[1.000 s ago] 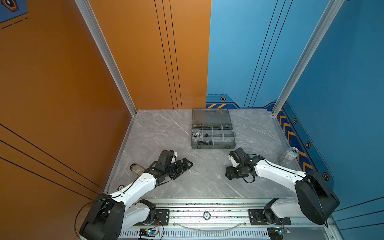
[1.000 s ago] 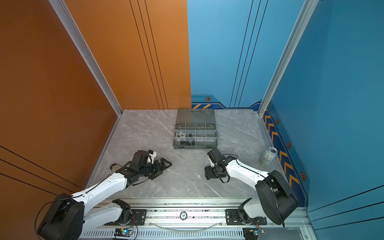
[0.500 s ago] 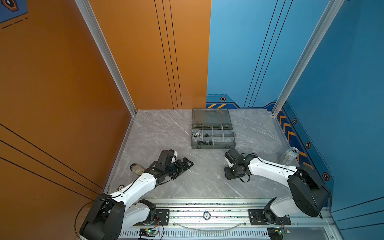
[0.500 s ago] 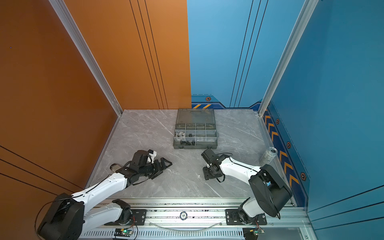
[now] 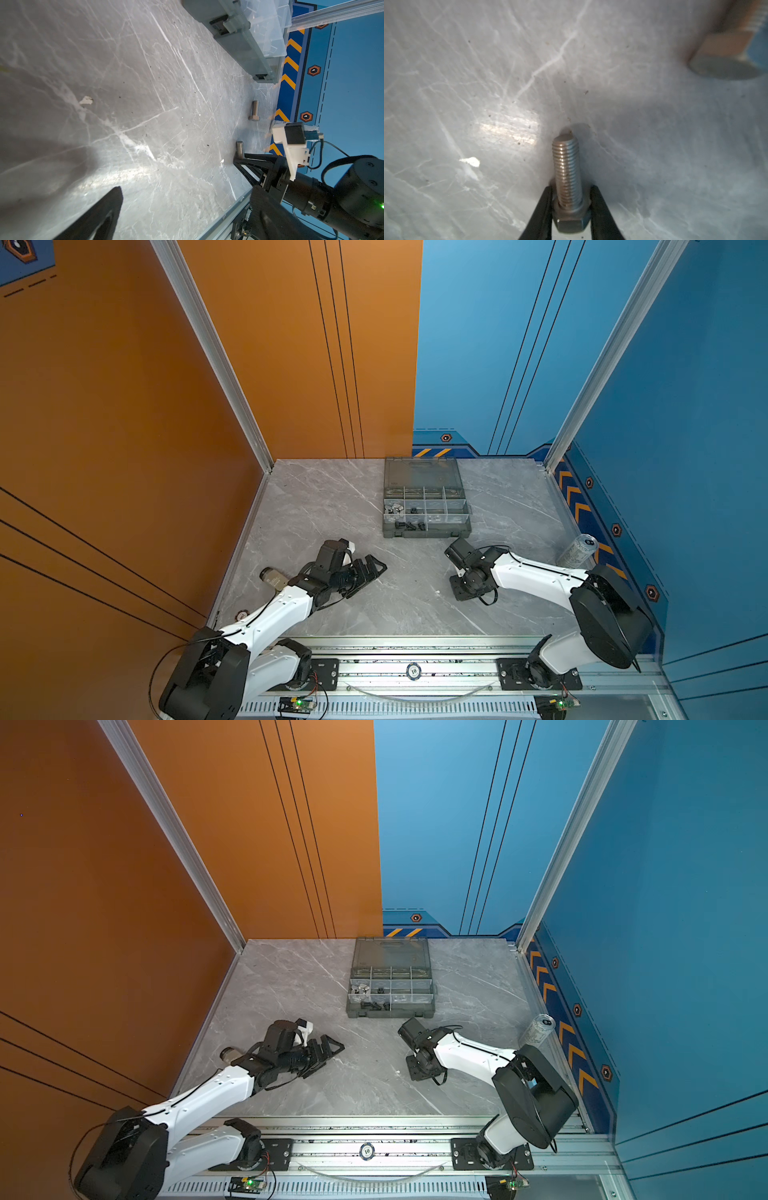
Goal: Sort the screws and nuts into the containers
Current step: 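Lower and close the right gripper on a silver hex bolt, then carry the silver bolt with the right gripper over the organizer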
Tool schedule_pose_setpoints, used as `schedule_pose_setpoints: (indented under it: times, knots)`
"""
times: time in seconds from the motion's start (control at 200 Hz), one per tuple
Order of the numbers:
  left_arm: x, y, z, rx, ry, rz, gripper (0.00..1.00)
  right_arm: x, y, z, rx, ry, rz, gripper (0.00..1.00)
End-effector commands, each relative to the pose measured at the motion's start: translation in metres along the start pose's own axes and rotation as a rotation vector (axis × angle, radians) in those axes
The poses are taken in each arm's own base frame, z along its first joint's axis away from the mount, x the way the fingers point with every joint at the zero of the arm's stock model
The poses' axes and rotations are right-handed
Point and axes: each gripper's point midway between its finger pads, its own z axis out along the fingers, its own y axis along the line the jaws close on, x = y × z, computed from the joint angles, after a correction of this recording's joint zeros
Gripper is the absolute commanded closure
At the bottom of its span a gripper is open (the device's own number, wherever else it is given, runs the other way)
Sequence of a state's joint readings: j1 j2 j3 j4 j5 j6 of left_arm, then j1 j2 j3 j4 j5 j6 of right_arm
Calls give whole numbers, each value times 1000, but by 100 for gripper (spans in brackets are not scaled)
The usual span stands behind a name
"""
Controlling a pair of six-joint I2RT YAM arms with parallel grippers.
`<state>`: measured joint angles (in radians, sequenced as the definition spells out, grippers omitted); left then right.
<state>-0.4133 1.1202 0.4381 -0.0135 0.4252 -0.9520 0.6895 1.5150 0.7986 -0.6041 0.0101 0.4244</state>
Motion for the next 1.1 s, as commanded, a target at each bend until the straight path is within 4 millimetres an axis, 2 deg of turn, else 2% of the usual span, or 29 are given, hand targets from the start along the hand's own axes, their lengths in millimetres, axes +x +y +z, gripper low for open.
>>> schedule_pose_setpoints:
  times: [0.0, 0.07, 0.245, 0.375, 0.556, 0.751, 0.916, 1.096]
  knots:
    - [3, -4, -2, 24, 14, -2, 2, -2, -5, -4, 37, -2, 1, 91]
    - [3, -3, -2, 24, 14, -3, 2, -5, -2, -7, 20, -19, -2, 100]
    - [3, -3, -2, 24, 13, -4, 2, -15, 5, -21, -45, -73, -2, 100]
    - [4, -3, -2, 25, 14, -4, 2, -30, 9, -41, -120, -137, 1, 100]
    - [3, -5, -3, 29, 13, -4, 2, -58, 7, -74, -165, -236, -80, 100]
    - [4, -4, -3, 23, 10, -8, 2, -101, -2, -103, -158, -316, -146, 100]
    - [4, -5, -3, 16, 13, -7, 2, -140, -8, -107, -173, -321, -152, 100]
    - [3, -6, -3, 9, 10, -4, 2, -174, -10, -95, -177, -294, -145, 100]
